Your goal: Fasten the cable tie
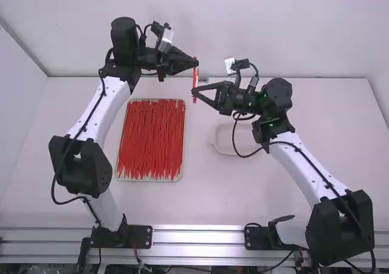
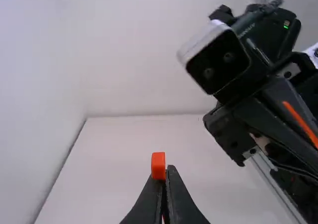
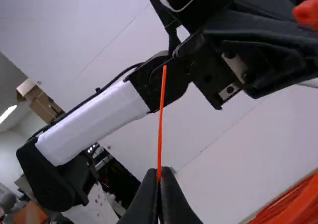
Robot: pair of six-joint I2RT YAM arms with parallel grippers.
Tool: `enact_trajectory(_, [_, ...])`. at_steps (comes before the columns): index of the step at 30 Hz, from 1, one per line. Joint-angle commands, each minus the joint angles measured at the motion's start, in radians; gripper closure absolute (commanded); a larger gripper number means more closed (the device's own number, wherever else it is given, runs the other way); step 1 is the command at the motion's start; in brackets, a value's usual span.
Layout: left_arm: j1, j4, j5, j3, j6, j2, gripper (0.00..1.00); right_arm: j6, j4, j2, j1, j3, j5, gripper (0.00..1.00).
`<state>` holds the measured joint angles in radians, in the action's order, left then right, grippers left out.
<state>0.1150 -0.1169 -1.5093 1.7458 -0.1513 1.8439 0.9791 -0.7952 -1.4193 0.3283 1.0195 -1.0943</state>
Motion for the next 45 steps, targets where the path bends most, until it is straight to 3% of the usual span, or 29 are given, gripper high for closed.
enact_trajectory(1, [0.004, -0.004, -0.054, 0.027, -0.055, 0.006, 0.98, 0.012, -0.008, -0.002, 0.014, -0.002, 0.009, 1.00])
enact_trajectory(10, [0.004, -0.079, -0.057, 0.027, -0.055, 0.006, 0.98, 0.013, -0.008, -0.002, 0.047, -0.002, 0.036, 1.00])
enact_trajectory(45, [0.049, -0.217, -0.057, 0.027, -0.086, 0.006, 0.98, 0.098, 0.000, -0.002, -0.004, -0.002, 0.074, 1.00])
